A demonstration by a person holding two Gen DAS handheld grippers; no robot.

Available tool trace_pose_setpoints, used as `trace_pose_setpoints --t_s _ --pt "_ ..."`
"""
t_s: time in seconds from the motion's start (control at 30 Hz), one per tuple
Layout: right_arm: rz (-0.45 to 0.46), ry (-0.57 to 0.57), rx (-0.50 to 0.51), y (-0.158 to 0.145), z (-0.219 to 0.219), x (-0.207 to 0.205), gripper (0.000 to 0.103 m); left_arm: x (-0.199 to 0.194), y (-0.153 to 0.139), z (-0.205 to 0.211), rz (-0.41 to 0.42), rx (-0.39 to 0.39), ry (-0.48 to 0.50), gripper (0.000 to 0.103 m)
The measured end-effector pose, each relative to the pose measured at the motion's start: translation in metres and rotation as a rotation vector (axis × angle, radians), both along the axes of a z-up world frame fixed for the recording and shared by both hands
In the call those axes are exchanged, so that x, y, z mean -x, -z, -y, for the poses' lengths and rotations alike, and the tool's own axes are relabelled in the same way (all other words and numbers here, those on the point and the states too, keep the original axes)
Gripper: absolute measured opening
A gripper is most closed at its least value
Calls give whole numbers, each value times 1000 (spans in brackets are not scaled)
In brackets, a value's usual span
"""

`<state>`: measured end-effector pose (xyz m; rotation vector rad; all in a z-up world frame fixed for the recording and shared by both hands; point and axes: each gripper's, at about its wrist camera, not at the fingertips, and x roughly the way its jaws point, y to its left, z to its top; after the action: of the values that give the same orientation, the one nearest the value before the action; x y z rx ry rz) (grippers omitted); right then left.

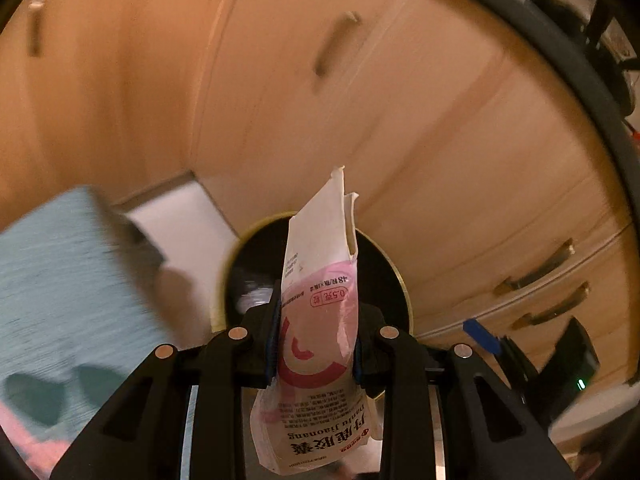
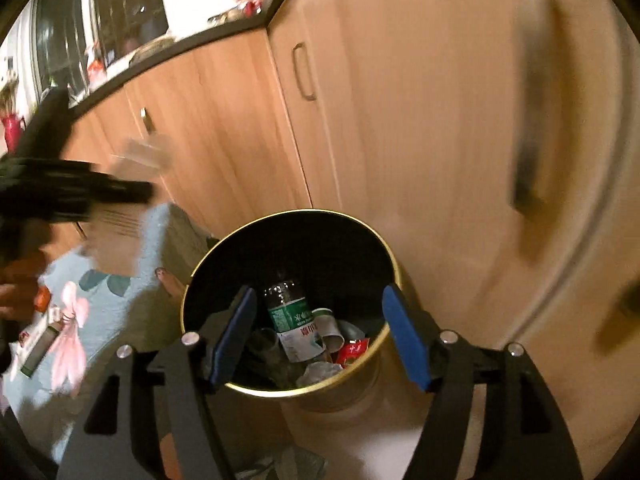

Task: Collect trash
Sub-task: 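Drop the tissue into the bin with the right tool while the left tool releases the pink-white box there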

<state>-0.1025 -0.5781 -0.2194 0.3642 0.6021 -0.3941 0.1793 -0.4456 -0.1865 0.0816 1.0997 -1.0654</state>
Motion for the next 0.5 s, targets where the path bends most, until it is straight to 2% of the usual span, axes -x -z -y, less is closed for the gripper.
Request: trace_pose_setpoints --t_s 0.07,0.1,0.13,0.23,0.37,0.43,0.5 --pt "0 13 -10 1 2 4 67 4 13 19 -12 -20 17 30" --pt "2 20 -18 1 5 8 67 6 19 29 -14 -30 22 39" --pt "5 23 -28 1 7 11 67 9 25 29 -17 -32 32 52" --pt "8 29 -37 1 7 12 67 12 27 32 -1 -32 16 72" --pt "15 -3 -34 -8 -6 9 67 11 16 19 16 -13 1 74" --pt "23 -53 -19 -18 -22 1 67 11 5 2 13 19 -28 74" --pt "27 -119 -9 -28 -44 -10 67 10 -6 -33 4 54 -63 74"
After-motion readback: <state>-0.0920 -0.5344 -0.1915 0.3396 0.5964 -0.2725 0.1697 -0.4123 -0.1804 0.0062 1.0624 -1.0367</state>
